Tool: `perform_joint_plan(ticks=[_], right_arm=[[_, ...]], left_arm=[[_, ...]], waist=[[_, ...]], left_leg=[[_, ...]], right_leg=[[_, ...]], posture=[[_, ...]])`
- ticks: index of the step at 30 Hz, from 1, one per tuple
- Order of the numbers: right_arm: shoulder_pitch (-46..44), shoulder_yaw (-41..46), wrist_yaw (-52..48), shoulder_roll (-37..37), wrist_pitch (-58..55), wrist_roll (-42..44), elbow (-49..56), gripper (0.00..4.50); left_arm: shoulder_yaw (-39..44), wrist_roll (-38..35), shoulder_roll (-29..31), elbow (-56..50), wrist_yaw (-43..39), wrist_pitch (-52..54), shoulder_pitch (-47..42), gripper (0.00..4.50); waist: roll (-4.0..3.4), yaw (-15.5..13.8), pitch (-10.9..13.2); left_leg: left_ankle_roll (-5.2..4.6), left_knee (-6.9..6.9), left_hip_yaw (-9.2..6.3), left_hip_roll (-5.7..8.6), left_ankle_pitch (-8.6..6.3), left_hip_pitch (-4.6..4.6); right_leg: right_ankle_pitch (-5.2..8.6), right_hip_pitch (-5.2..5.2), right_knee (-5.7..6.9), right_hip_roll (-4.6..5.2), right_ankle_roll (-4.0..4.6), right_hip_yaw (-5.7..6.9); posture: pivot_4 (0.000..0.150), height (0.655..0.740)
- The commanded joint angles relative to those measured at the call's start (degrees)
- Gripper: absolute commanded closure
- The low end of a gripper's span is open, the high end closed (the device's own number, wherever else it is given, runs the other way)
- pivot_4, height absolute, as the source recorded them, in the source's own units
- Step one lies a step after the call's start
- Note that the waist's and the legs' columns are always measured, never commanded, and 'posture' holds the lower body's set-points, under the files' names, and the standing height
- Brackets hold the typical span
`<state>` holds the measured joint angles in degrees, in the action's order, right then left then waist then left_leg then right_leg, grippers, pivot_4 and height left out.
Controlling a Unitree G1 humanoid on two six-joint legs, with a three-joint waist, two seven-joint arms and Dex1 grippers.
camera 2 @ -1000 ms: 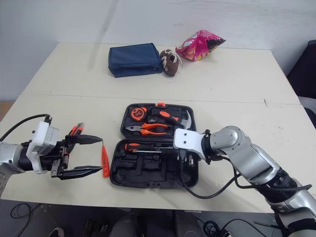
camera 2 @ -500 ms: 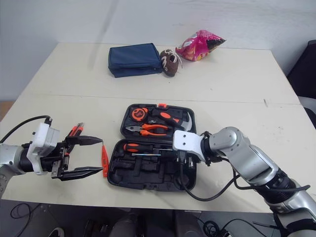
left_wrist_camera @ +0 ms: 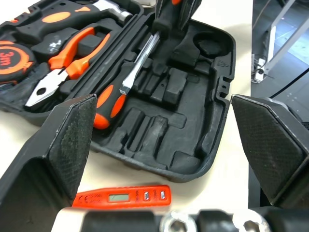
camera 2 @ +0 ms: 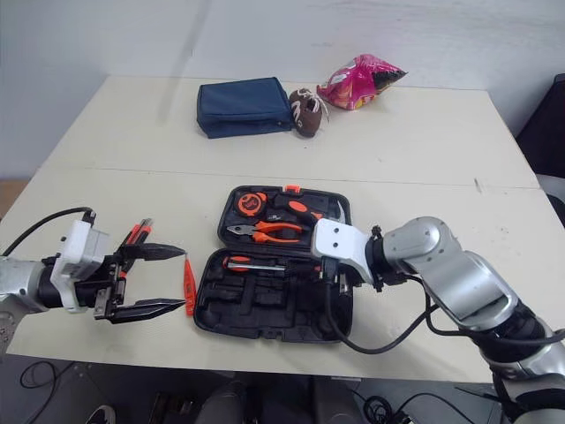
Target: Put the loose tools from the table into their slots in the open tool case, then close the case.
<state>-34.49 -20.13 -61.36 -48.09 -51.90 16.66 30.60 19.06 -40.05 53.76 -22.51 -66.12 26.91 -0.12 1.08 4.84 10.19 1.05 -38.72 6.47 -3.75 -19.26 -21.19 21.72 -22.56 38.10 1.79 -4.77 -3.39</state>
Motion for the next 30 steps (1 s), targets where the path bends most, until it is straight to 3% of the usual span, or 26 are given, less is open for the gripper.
perform_joint_plan(ticks=[1, 30], right_arm=[[0.22, -1.78, 3.19, 0.94, -1.94, -1.12, 1.8, 3.47], [1.3, -6.69, 2.81, -0.32, -0.54, -3.53, -0.34, 3.47]], left_arm=[[-0.22, -0.17, -0.13, -1.11, -0.04, -0.6, -1.1, 0.0], [0.13, -0.16, 0.05, -0.85, -0.24, -0.44, -1.16, 0.0]], waist=[[0.01, 0.06, 0.0], [0.01, 0.03, -0.01]], left_leg=[[0.0, -0.01, 0.0, 0.0, 0.0, 0.0], [0.0, -0.07, 0.0, 0.0, 0.0, 0.01]], right_leg=[[0.0, 0.0, 0.01, 0.0, 0.0, 0.0], [0.0, -0.01, 0.08, -0.01, 0.0, 0.0]], posture=[[0.15, 0.74], [0.15, 0.74]])
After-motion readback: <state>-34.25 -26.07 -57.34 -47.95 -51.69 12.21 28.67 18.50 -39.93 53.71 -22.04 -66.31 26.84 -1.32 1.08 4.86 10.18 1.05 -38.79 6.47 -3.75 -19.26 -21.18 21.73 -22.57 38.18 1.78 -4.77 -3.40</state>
